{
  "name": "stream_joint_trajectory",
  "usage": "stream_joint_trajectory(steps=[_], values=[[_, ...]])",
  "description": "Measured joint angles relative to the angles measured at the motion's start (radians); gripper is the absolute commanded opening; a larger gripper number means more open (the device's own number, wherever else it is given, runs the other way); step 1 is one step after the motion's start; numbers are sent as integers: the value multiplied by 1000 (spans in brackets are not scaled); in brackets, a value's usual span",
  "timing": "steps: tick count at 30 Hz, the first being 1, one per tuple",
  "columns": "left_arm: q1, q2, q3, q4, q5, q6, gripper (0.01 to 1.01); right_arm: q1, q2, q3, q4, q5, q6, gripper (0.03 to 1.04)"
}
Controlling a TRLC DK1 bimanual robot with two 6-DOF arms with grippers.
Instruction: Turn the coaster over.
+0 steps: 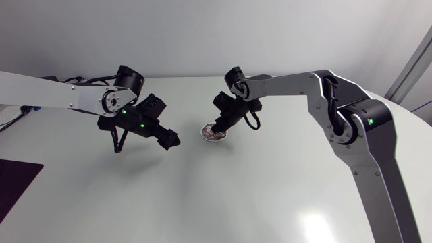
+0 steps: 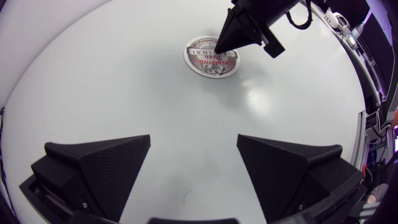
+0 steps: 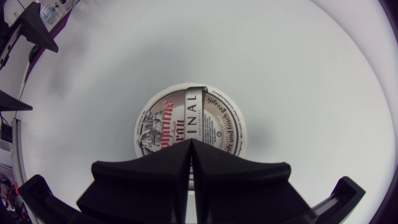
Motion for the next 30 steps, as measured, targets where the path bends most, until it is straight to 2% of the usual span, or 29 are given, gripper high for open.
stream_joint_trajectory(steps=[6, 10, 16, 23, 30], values=[[-3, 0, 0, 0, 5, 0, 979, 7, -14, -26, -18, 0, 0, 46], [-5, 0, 0, -1, 7, 0, 979, 42, -112, -180, -18, -2, -2, 46], [-14, 1, 0, -41, 35, -3, 979, 159, -245, -379, -27, -24, -3, 46], [-19, 7, 1, -163, 93, 1, 979, 247, -292, -390, -23, -29, 1, 46], [-20, 7, 1, -175, 94, 5, 979, 191, -375, -427, -14, -26, 1, 46]])
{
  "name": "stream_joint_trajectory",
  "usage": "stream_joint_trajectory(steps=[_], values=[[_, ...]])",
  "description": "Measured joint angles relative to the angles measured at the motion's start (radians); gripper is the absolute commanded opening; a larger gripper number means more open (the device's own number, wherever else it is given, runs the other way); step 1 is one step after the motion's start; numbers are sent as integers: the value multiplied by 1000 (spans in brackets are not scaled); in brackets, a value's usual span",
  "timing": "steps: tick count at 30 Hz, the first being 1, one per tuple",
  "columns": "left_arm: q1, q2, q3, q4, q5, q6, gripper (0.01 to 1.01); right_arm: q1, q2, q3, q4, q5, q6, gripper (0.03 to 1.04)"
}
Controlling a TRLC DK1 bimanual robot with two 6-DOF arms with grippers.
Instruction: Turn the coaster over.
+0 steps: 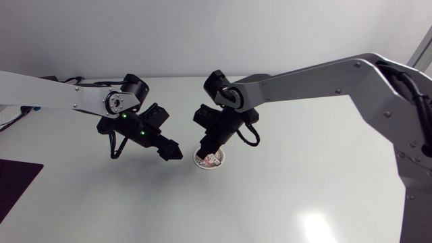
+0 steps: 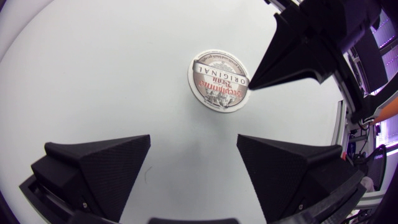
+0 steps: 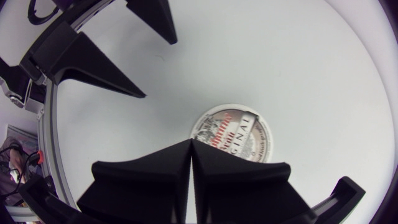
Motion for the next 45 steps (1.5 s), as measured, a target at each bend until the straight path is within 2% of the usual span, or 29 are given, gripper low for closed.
stream_joint_trajectory(steps=[6, 11, 18, 31, 35, 42, 45], values=[[-12, 3, 1, 0, 0, 3, 979, -78, -11, -66, 47, 15, -3, 46], [-19, 19, 8, 0, 1, 3, 979, -86, 13, -89, 70, 19, -4, 46], [-19, 38, 29, -10, 1, 3, 979, -69, 55, -90, 72, 19, -4, 46], [-16, 39, 42, -32, 16, 3, 979, 27, 71, -46, 56, 3, 0, 46], [-11, 41, 43, -33, 19, 3, 979, 0, 44, -48, 51, -1, 0, 46], [-18, 66, 90, -41, 20, 3, 979, -105, 4, -63, 54, 0, -6, 46], [-23, 82, 109, -47, 27, 3, 979, -116, 12, -79, 56, 0, -10, 46]])
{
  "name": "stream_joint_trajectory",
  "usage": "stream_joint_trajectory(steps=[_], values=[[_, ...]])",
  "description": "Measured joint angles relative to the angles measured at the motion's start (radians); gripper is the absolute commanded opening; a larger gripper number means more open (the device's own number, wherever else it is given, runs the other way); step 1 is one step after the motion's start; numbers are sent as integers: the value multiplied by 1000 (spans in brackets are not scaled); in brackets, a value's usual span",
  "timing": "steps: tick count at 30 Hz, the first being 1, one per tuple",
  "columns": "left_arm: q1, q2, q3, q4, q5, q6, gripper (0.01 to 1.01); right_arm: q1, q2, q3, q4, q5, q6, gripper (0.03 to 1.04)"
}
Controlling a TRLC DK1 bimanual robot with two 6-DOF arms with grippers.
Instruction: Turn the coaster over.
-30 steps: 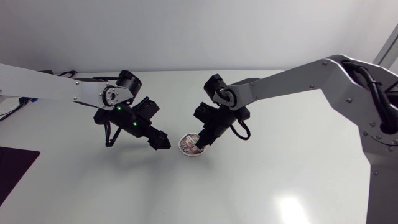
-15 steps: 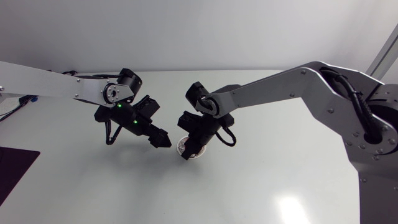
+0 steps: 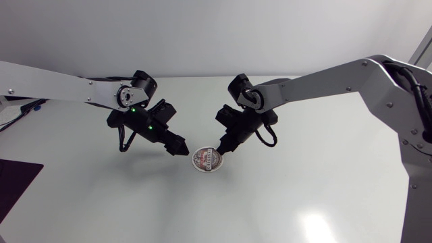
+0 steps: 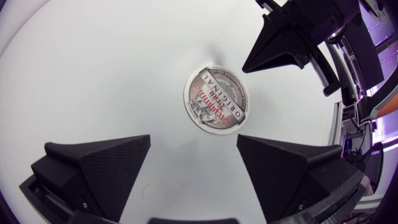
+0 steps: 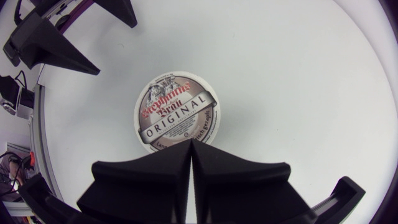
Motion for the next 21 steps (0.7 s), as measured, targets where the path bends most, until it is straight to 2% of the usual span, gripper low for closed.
stream_joint_trajectory(steps=[16, 21], values=[[-2, 67, 33, -69, 52, 0, 979, 92, 56, -6, 14, -4, -6, 46], [-2, 77, 45, -84, 52, 0, 979, 85, 55, -6, 11, -5, -6, 46]])
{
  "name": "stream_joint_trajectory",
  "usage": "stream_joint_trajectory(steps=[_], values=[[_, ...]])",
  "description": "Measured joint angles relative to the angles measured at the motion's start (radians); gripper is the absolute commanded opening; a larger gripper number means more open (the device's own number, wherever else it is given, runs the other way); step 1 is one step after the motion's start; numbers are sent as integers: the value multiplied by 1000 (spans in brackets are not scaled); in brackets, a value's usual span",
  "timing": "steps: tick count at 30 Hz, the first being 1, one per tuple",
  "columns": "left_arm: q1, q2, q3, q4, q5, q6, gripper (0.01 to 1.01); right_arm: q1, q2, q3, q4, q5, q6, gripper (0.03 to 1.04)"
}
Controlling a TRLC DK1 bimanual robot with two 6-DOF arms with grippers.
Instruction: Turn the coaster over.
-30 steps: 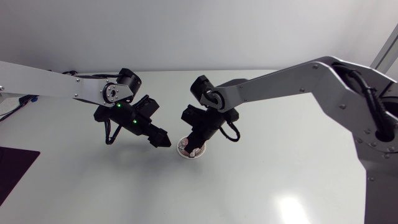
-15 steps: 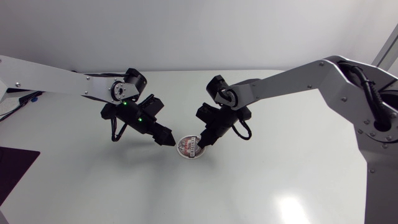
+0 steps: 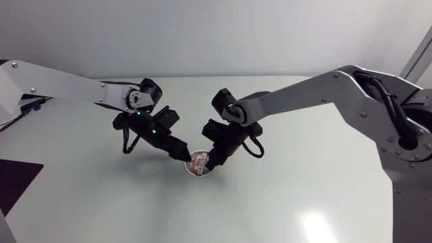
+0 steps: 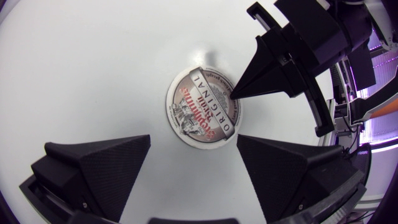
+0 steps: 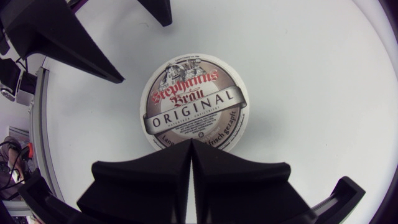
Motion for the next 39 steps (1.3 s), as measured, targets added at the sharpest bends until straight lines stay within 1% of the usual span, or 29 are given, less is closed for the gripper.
stream_joint_trajectory(steps=[9, 21, 32, 39], values=[[0, 51, 32, -34, 0, 0, 979, -73, -24, 0, -3, -13, 0, 46], [-6, 72, 47, -52, 0, 0, 979, -70, -34, -1, 0, -22, 0, 46], [-13, 79, 53, -61, 1, 0, 979, -46, -11, -2, 1, -22, 0, 46], [-14, 89, 86, -87, 22, 0, 979, -46, 6, -3, -1, -52, 0, 46]])
